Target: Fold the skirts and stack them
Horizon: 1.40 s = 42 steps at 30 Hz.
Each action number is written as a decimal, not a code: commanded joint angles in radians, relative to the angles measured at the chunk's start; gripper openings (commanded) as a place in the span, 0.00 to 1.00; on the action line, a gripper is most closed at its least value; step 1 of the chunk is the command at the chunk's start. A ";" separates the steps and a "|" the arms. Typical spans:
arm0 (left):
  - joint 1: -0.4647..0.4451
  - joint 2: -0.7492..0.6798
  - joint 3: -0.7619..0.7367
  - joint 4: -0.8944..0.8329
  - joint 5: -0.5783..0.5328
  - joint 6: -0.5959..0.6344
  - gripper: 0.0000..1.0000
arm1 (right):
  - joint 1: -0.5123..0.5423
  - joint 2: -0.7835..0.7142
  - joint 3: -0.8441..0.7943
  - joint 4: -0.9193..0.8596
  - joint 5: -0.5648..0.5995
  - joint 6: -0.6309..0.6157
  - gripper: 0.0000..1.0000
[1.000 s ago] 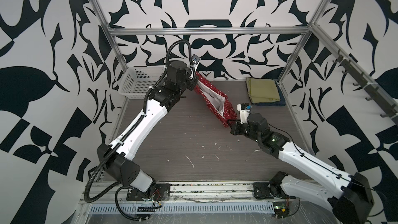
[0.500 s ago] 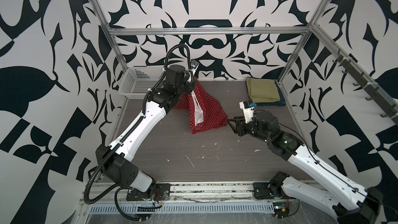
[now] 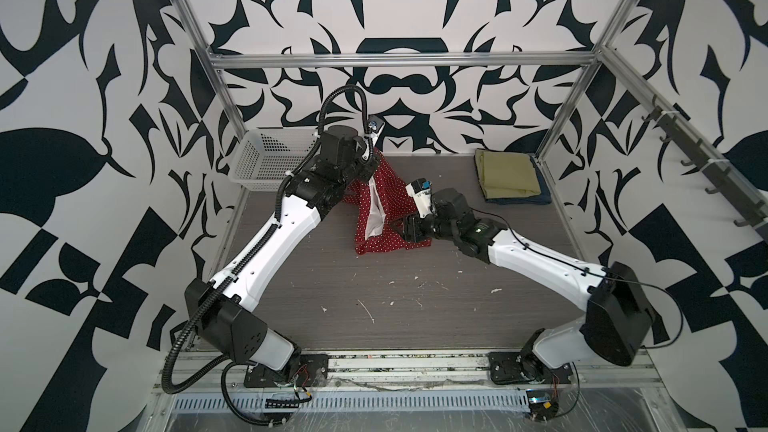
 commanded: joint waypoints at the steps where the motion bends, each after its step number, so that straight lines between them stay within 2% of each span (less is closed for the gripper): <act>1: 0.003 0.001 0.032 -0.006 0.017 -0.013 0.00 | 0.000 0.036 0.074 0.096 -0.012 0.016 0.65; 4: 0.003 -0.005 0.025 0.000 0.022 -0.016 0.00 | 0.000 0.088 0.093 0.123 -0.029 0.033 0.61; 6: 0.003 -0.007 0.020 0.002 0.023 -0.019 0.00 | 0.000 0.101 0.094 0.140 0.001 0.047 0.54; 7: 0.003 -0.008 0.019 0.001 0.023 -0.020 0.00 | -0.001 0.102 0.096 0.143 0.004 0.050 0.48; 9: 0.003 -0.006 0.019 0.002 0.024 -0.022 0.00 | 0.000 0.103 0.108 0.138 0.014 0.047 0.28; 10: 0.003 -0.006 0.017 0.001 0.026 -0.023 0.00 | 0.000 0.101 0.107 0.141 0.023 0.048 0.25; 13: 0.002 -0.004 0.012 -0.003 0.041 -0.029 0.00 | 0.000 0.111 0.122 0.126 0.038 0.046 0.29; 14: 0.003 -0.003 0.007 0.000 0.048 -0.032 0.00 | 0.000 0.119 0.129 0.119 0.035 0.045 0.26; 17: 0.003 0.005 -0.016 0.010 0.071 -0.051 0.00 | 0.000 0.130 0.137 0.100 0.042 0.045 0.04; 18: 0.003 0.010 -0.029 0.013 0.083 -0.059 0.00 | -0.001 0.127 0.130 0.099 0.058 0.049 0.01; 26: 0.003 0.095 -0.181 0.124 0.094 -0.128 0.00 | -0.036 0.122 0.022 0.086 0.108 0.082 0.00; 28: 0.003 0.130 -0.196 0.148 0.074 -0.130 0.00 | -0.050 0.127 -0.008 0.088 0.116 0.099 0.00; 30: 0.005 0.168 -0.194 0.155 0.060 -0.133 0.07 | -0.072 0.137 -0.029 0.088 0.111 0.118 0.00; 33: 0.005 0.215 -0.188 0.156 0.034 -0.136 0.06 | -0.106 0.148 -0.058 0.092 0.110 0.142 0.00; 36: 0.005 0.228 -0.194 0.167 -0.008 -0.141 0.25 | -0.142 0.160 -0.076 0.097 0.091 0.170 0.00; 38: 0.005 0.209 -0.197 0.145 -0.041 -0.165 0.47 | -0.155 0.164 -0.079 0.099 0.080 0.174 0.00; 42: 0.005 0.090 -0.260 0.103 -0.108 -0.251 0.72 | -0.169 0.171 -0.071 0.088 0.069 0.171 0.00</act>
